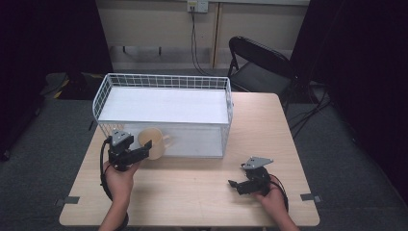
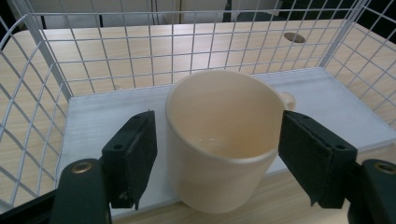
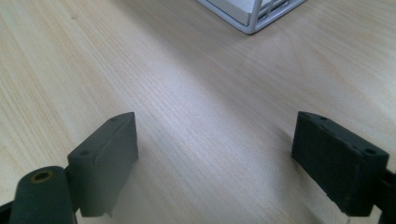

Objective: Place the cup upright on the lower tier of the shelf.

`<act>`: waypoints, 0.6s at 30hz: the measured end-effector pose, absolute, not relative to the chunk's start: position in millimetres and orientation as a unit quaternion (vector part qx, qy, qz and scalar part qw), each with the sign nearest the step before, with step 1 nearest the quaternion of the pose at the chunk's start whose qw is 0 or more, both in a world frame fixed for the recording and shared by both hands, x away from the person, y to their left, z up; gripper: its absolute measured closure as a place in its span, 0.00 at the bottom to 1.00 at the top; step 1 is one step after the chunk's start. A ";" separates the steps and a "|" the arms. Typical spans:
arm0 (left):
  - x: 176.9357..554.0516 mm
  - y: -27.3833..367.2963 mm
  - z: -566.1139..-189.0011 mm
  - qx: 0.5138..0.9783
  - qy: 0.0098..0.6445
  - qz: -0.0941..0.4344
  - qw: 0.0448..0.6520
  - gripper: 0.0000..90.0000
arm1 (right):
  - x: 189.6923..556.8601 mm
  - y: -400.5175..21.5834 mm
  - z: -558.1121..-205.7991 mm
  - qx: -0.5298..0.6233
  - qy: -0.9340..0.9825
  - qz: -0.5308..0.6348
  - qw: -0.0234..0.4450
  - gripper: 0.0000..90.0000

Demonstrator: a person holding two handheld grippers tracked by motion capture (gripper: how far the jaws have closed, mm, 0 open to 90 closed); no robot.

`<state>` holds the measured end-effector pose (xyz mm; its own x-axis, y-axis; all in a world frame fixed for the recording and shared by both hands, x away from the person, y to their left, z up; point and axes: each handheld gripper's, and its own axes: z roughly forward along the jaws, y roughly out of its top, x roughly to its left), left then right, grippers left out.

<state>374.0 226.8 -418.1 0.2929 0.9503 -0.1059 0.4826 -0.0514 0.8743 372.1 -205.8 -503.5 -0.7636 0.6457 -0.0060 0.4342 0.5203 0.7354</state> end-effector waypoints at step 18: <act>363.8 227.8 -432.4 0.690 0.521 0.261 0.429 0.31 | 372.1 -205.8 -503.5 0.314 0.860 0.376 0.141 0.15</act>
